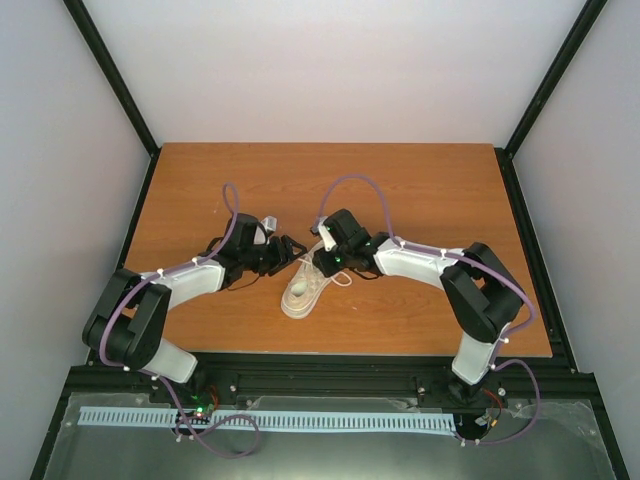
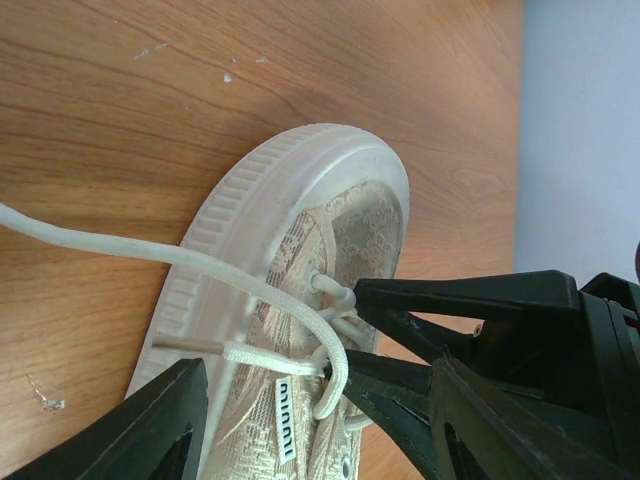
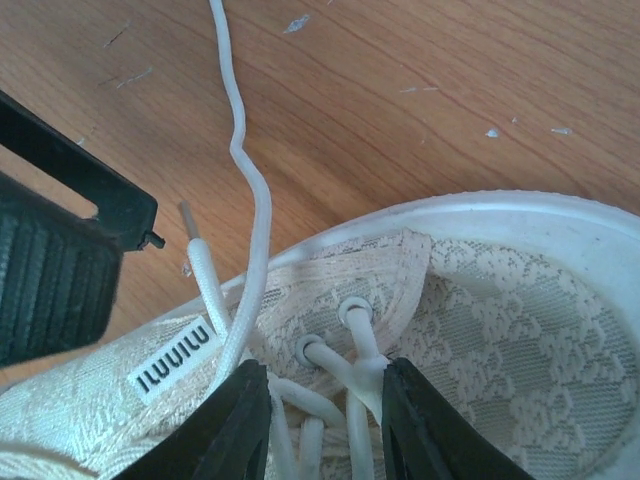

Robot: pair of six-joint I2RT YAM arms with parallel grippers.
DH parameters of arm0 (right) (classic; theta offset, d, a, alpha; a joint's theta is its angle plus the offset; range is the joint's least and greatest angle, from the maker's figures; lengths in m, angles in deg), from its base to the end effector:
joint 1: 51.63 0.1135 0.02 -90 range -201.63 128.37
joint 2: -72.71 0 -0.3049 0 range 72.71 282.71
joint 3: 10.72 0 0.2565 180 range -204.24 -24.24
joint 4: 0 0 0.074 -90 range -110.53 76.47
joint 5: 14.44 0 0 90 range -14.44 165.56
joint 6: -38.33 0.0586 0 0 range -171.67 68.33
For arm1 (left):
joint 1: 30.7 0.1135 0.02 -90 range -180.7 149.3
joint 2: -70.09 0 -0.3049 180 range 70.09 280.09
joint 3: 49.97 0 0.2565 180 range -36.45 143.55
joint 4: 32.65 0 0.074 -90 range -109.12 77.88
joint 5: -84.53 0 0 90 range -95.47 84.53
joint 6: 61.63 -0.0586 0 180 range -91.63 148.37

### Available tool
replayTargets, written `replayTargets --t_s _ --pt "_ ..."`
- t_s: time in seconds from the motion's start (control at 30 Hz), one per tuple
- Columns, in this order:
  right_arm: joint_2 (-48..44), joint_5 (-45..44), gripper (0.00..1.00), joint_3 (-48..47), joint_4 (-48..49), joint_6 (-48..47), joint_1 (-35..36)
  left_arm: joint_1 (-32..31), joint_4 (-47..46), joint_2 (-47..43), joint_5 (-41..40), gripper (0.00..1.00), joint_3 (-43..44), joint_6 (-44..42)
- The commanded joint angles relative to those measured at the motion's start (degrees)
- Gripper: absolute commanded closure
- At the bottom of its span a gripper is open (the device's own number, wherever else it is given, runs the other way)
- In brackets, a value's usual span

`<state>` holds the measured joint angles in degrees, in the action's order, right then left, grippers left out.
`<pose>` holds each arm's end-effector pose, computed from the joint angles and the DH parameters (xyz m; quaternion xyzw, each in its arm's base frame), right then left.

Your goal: Tie the shoes

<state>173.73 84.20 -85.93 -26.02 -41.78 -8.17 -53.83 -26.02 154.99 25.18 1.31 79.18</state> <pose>0.2776 0.2752 0.1974 -0.2957 0.8951 0.2100 0.2594 0.2655 -0.1459 0.1948 -0.1014 0.8762 -0.4355 0.1799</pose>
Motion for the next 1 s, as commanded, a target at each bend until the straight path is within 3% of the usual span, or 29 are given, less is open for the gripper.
replayTargets --t_s 0.0,0.13,0.37,0.6,0.73,0.97 --pt "2.04 -3.18 0.7 -2.29 -1.52 -1.1 1.97 0.28 -2.11 0.34 -0.75 0.37 0.99 0.03" --pt "1.55 -3.97 0.71 -1.95 -1.87 -1.28 2.56 0.2 -4.13 0.23 -0.89 0.37 -0.47 1.18" --pt "-1.08 -1.91 0.58 -2.03 -3.01 -1.92 2.59 0.2 -3.14 -3.32 -3.21 0.34 -2.46 1.51" --pt "-0.93 -0.62 0.57 -2.0 -3.62 -2.94 2.75 0.15 -0.89 -6.81 -5.15 0.32 -4.15 1.41" --pt "-0.41 -0.81 0.61 -1.93 -3.85 -3.63 2.89 0.2 -0.09 -9.06 -6.39 0.3 -5.4 1.73" --pt "-1.53 -2.96 0.9 -0.2 -2.96 -3.69 3.38 0.2 3.5 -14.28 -8.74 0.3 -6.89 1.56"
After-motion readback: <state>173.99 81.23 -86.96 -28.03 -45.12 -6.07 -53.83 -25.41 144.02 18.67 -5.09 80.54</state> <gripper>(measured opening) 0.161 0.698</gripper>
